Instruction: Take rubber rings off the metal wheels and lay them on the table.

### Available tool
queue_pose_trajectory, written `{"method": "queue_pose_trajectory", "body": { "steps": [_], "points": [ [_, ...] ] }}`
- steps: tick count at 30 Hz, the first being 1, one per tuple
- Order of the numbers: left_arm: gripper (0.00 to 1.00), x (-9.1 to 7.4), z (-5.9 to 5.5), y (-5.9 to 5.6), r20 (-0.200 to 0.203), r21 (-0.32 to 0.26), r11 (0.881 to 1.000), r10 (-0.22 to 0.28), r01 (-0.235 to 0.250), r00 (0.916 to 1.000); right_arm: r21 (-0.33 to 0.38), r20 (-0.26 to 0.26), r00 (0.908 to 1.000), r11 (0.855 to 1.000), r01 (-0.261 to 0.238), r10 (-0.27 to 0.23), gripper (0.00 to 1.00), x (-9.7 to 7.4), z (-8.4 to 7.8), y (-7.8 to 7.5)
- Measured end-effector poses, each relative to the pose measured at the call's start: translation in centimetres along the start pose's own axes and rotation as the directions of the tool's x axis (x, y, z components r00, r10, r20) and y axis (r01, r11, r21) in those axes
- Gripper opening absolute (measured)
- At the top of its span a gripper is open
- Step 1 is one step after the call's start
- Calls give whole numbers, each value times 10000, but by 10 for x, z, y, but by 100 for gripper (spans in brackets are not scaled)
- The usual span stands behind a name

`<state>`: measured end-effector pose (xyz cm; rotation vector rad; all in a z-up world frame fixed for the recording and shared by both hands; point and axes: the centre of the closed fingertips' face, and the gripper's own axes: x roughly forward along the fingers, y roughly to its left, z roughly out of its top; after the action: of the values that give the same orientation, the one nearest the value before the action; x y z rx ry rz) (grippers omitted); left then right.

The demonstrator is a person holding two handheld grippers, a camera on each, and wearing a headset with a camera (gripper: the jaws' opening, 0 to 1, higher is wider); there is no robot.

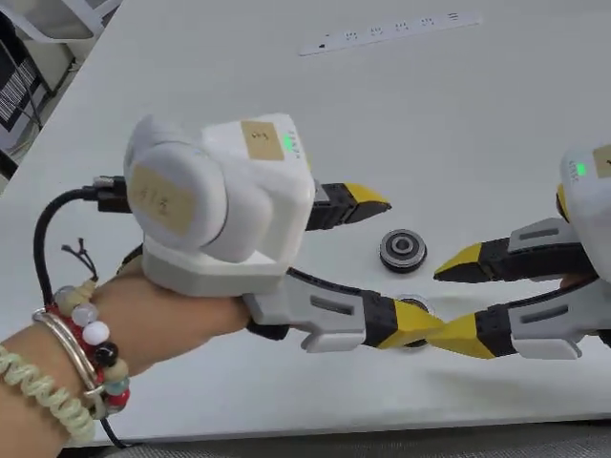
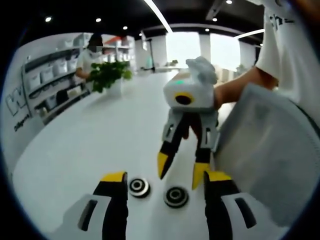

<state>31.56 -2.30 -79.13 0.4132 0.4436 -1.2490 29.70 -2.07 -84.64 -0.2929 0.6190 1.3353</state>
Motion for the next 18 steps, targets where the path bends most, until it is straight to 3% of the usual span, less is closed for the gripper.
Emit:
{"method": "queue_pose_trajectory", "body": {
  "steps": [3,8,18],
  "points": [
    [56,4,-5,4,346,-600,9981,169,-149,9993,-10,3,10000,10000,-28,28,31,2,-3,0],
    [46,7,-20,4,102,-599,9979,245,-238,9996,-87,-43,9999,9999,112,-112,27,8,-7,-2],
    [31,17,-32,-4,51,-999,9950,-80,84,10000,-440,-185,9998,9990,17,-25,21,12,-13,2]
  ]
}}
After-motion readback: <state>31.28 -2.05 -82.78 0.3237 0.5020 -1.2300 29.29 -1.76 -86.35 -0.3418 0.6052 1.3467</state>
